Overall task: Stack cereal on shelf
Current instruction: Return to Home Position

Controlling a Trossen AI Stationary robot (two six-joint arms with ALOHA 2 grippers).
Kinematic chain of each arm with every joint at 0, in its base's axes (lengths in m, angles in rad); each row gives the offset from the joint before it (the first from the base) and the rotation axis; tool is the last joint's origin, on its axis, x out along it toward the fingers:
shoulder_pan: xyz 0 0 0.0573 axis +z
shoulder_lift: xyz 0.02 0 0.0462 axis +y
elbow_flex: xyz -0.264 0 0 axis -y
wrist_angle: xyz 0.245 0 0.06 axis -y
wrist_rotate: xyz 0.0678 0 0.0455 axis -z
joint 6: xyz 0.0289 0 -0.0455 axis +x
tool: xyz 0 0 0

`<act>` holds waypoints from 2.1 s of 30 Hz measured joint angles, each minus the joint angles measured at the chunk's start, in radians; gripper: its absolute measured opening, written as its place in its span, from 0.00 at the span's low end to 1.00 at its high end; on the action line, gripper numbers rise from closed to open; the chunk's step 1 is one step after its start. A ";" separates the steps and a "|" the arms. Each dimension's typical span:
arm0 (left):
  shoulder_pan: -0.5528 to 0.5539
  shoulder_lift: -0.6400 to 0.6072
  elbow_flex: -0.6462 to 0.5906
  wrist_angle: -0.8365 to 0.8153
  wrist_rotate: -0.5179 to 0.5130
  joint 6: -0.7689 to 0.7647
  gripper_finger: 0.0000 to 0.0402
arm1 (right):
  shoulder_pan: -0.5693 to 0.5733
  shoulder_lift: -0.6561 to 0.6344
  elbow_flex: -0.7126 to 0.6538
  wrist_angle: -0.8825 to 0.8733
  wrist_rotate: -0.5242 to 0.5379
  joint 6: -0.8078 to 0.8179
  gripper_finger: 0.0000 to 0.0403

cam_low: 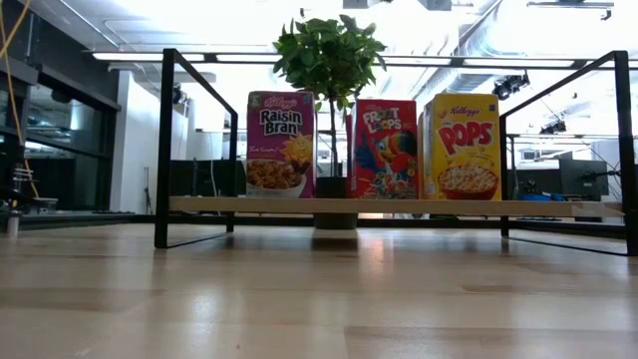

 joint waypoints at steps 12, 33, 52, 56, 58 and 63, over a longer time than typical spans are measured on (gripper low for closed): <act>0.000 0.000 0.000 0.000 0.000 0.000 0.54 | 0.218 -0.149 -0.011 -0.059 0.242 0.205 0.00; 0.000 0.000 0.000 0.001 -0.070 -0.016 0.54 | -0.042 -1.049 -1.407 1.434 -0.131 -0.176 0.00; 0.000 0.000 0.000 -0.022 -0.109 0.036 0.54 | -0.169 -1.667 -1.812 1.478 -0.349 -0.184 0.00; 0.000 0.000 0.000 -0.023 -0.109 0.036 0.54 | -0.169 -1.742 -1.922 1.549 -0.366 -0.181 0.00; 0.000 0.000 0.000 -0.023 -0.109 0.036 0.54 | -0.169 -1.765 -1.984 1.628 -0.366 -0.187 0.00; 0.000 0.000 0.000 -0.024 -0.109 0.036 0.54 | -0.169 -1.815 -2.054 1.722 -0.387 -0.218 0.00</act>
